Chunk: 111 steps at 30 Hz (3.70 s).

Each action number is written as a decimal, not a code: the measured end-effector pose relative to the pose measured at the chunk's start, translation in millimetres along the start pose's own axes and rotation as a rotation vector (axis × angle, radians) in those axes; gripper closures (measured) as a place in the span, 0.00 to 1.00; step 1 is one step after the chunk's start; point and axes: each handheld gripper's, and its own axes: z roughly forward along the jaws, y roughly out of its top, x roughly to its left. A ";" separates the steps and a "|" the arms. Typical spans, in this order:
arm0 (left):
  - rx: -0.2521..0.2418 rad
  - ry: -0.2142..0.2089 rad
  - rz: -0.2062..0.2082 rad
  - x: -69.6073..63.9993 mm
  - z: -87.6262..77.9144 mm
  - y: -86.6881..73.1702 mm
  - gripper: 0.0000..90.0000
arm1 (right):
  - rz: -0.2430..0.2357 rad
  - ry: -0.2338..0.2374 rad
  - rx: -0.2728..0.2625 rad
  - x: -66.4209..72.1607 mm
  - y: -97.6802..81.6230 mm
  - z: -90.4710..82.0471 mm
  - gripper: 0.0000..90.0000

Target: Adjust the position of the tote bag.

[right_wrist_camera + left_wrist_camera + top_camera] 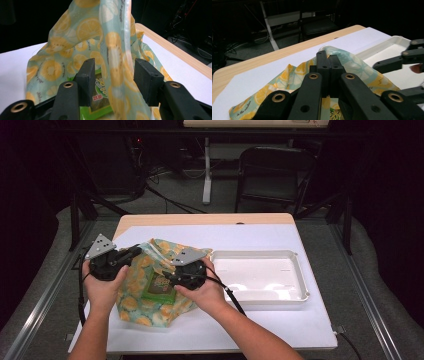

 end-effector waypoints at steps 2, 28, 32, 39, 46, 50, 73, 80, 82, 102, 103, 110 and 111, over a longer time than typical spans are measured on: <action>0.001 -0.001 -0.001 -0.4 0.2 -0.1 1.00 | 0.005 0.001 0.001 -0.7 1.5 4.6 0.59; 0.008 -0.016 0.013 -3.0 3.4 -2.0 1.00 | -0.077 -0.166 0.076 -19.5 20.3 26.7 0.98; 0.020 -0.019 0.025 -5.5 7.1 -3.1 1.00 | -0.081 -0.217 0.077 -25.2 24.9 23.0 1.00; 0.036 -0.012 0.035 -8.8 12.8 -5.8 0.87 | -0.097 -0.276 0.086 -32.8 33.0 19.1 1.00; 0.042 -0.037 0.029 -10.4 9.4 -7.4 0.71 | -0.088 -0.308 0.093 -42.9 35.6 19.8 1.00; 0.018 -0.069 0.003 -13.3 3.1 -5.7 0.68 | -0.068 -0.326 0.093 -50.2 36.2 20.0 1.00; 0.206 -0.007 0.074 -20.0 24.7 -40.9 0.57 | -0.034 -0.363 0.104 -68.3 36.2 17.5 1.00; 0.260 0.011 0.126 -26.8 37.0 -48.9 0.59 | -0.024 -0.370 0.100 -72.0 36.6 14.7 1.00; 0.262 0.004 0.115 -26.1 40.6 -51.9 0.59 | -0.026 -0.369 0.101 -71.9 37.0 14.0 1.00; 0.258 0.124 0.125 -8.6 45.2 -65.3 0.91 | -0.058 -0.376 0.112 -71.2 33.2 13.1 0.98; 0.259 0.127 0.121 -6.8 46.4 -65.4 0.91 | -0.059 -0.381 0.113 -71.3 32.7 13.3 0.98; 0.263 0.142 0.093 9.2 62.2 -62.1 0.98 | -0.089 -0.396 0.128 -71.3 30.0 18.1 0.98; 0.267 0.144 0.094 11.2 64.6 -61.5 0.98 | -0.090 -0.397 0.132 -72.0 29.3 19.9 0.98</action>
